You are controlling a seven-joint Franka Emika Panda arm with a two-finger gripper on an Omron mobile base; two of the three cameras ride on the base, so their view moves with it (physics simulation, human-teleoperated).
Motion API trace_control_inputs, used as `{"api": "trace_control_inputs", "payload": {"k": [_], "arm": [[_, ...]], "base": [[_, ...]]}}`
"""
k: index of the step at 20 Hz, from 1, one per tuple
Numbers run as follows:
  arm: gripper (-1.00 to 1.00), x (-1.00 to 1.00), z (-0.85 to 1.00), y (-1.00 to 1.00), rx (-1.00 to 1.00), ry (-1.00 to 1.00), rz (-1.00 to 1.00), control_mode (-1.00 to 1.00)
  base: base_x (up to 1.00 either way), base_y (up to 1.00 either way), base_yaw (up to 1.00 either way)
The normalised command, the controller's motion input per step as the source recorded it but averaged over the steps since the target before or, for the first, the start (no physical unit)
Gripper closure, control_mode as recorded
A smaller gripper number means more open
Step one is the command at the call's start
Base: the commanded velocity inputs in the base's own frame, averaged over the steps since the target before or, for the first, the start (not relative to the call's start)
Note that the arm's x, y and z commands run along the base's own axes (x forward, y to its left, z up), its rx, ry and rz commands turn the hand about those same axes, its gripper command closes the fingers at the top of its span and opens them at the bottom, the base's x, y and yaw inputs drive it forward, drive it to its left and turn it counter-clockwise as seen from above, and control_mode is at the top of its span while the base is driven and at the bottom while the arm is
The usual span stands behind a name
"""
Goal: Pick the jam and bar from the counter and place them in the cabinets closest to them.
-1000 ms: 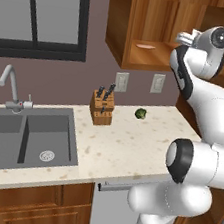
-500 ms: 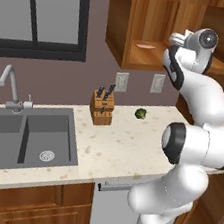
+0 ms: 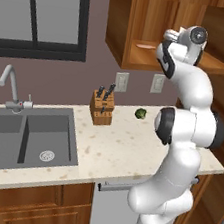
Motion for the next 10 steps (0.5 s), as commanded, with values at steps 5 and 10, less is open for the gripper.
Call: {"api": "trace_control_inputs", "payload": {"k": [5,10], "arm": [[-1.0,0.09,0.0,-0.01,0.0,0.02,0.0,-1.0],[-1.0,0.04,0.0,0.0,0.0,0.04,0.0,-1.0]], "base": [[0.0,0.0,0.0],[0.0,0.0,0.0]]}}
